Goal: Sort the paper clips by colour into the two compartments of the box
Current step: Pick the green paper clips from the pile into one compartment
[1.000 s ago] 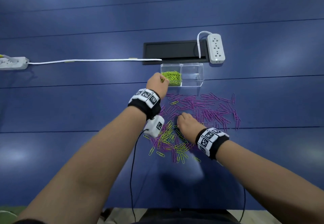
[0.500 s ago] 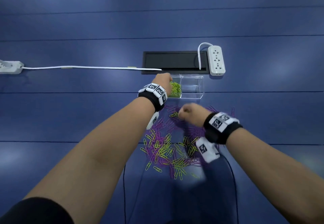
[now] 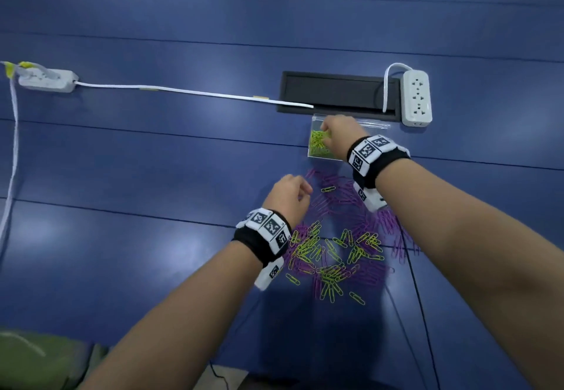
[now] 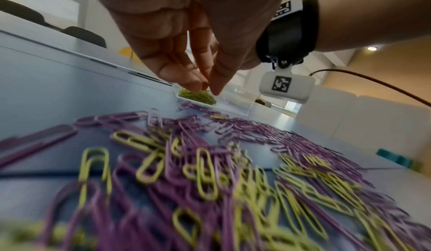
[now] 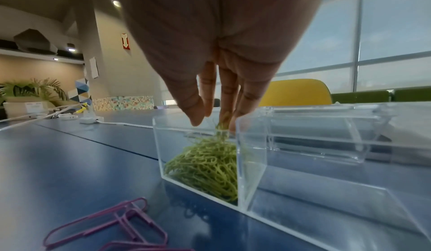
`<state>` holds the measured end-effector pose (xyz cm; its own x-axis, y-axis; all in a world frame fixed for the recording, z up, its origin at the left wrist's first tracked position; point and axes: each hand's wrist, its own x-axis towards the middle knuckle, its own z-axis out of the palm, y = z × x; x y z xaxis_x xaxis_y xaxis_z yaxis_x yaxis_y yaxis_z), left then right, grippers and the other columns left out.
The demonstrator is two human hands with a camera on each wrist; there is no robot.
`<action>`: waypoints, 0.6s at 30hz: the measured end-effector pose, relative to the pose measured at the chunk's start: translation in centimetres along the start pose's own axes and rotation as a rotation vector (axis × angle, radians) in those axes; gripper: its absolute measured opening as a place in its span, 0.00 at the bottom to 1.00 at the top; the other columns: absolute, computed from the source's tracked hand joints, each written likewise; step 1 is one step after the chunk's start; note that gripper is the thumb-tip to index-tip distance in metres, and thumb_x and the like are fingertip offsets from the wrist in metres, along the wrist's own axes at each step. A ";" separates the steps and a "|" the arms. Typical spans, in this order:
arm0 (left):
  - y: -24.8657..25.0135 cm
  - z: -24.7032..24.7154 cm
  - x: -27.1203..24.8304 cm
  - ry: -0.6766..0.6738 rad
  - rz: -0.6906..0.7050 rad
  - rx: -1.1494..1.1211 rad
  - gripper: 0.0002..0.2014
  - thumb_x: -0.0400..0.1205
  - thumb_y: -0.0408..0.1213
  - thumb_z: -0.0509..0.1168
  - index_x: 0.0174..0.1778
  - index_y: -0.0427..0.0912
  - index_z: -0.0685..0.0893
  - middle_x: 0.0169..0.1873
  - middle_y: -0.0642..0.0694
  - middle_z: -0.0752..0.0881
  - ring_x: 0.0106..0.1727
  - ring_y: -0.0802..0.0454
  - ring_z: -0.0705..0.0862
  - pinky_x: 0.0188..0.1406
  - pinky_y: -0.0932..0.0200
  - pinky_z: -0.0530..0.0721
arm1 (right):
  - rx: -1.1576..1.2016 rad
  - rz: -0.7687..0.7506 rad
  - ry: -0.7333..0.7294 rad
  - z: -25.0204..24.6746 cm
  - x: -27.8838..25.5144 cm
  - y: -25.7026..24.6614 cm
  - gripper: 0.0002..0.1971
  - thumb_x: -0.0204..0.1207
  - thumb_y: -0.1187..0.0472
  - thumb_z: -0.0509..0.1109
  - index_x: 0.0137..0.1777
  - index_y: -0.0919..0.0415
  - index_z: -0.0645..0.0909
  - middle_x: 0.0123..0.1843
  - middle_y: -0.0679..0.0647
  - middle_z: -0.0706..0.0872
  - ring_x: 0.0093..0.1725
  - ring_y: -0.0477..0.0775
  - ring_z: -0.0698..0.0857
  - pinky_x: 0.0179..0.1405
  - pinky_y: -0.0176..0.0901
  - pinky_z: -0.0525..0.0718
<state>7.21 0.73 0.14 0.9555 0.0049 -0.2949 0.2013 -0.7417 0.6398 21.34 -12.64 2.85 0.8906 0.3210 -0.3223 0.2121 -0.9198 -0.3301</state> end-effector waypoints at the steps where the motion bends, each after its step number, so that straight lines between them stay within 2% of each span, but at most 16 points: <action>1: -0.4 0.5 -0.8 -0.022 0.010 0.012 0.05 0.78 0.34 0.64 0.44 0.47 0.83 0.43 0.52 0.80 0.39 0.57 0.78 0.49 0.57 0.83 | 0.028 -0.015 0.020 0.1 -0.3 0.3 0.15 0.76 0.68 0.63 0.63 0.63 0.78 0.63 0.64 0.82 0.64 0.65 0.78 0.63 0.48 0.74; 3: -1.1 1.2 -2.2 -0.039 0.010 0.024 0.05 0.78 0.34 0.64 0.44 0.48 0.83 0.41 0.54 0.78 0.39 0.57 0.78 0.49 0.57 0.83 | 0.087 -0.073 0.120 0.2 -1.3 0.9 0.17 0.75 0.69 0.64 0.63 0.61 0.80 0.62 0.62 0.83 0.64 0.63 0.79 0.66 0.47 0.73; 6: -2.6 1.6 -3.8 0.013 -0.031 0.019 0.05 0.78 0.33 0.64 0.44 0.48 0.82 0.42 0.54 0.77 0.39 0.58 0.78 0.46 0.61 0.80 | 0.131 -0.176 0.240 1.1 -4.0 1.2 0.11 0.76 0.69 0.64 0.55 0.63 0.85 0.55 0.60 0.85 0.60 0.60 0.81 0.63 0.49 0.77; 9: -4.1 1.6 -4.8 0.091 -0.094 -0.009 0.05 0.78 0.32 0.64 0.44 0.46 0.82 0.42 0.52 0.77 0.36 0.59 0.76 0.45 0.60 0.80 | 0.067 -0.186 0.105 3.6 -6.6 1.2 0.11 0.78 0.67 0.62 0.47 0.63 0.87 0.50 0.57 0.86 0.52 0.57 0.83 0.58 0.53 0.83; 12: -5.1 1.5 -5.1 0.100 -0.137 -0.020 0.05 0.79 0.34 0.66 0.49 0.45 0.82 0.47 0.50 0.77 0.41 0.54 0.78 0.50 0.55 0.83 | 0.026 -0.122 -0.034 6.0 -7.6 1.7 0.10 0.78 0.65 0.63 0.50 0.62 0.87 0.53 0.57 0.84 0.57 0.58 0.81 0.61 0.52 0.81; 15: -5.8 1.7 -5.2 0.069 -0.133 -0.002 0.09 0.78 0.37 0.68 0.53 0.45 0.81 0.52 0.49 0.76 0.49 0.50 0.80 0.54 0.54 0.82 | 0.045 -0.092 -0.019 6.9 -8.0 2.0 0.09 0.78 0.65 0.64 0.51 0.64 0.86 0.54 0.58 0.81 0.59 0.58 0.78 0.62 0.51 0.79; 18: -6.2 1.9 -5.4 0.047 -0.088 0.019 0.11 0.78 0.38 0.70 0.55 0.45 0.81 0.53 0.49 0.75 0.52 0.53 0.78 0.55 0.60 0.78 | 0.062 -0.083 0.007 7.2 -8.4 2.2 0.08 0.78 0.65 0.63 0.51 0.64 0.83 0.55 0.60 0.80 0.60 0.59 0.76 0.61 0.51 0.78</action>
<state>0.38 4.02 -3.61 0.9433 0.1020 -0.3159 0.2816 -0.7498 0.5987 11.44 -15.71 -1.53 0.8739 0.3938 -0.2849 0.2604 -0.8743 -0.4097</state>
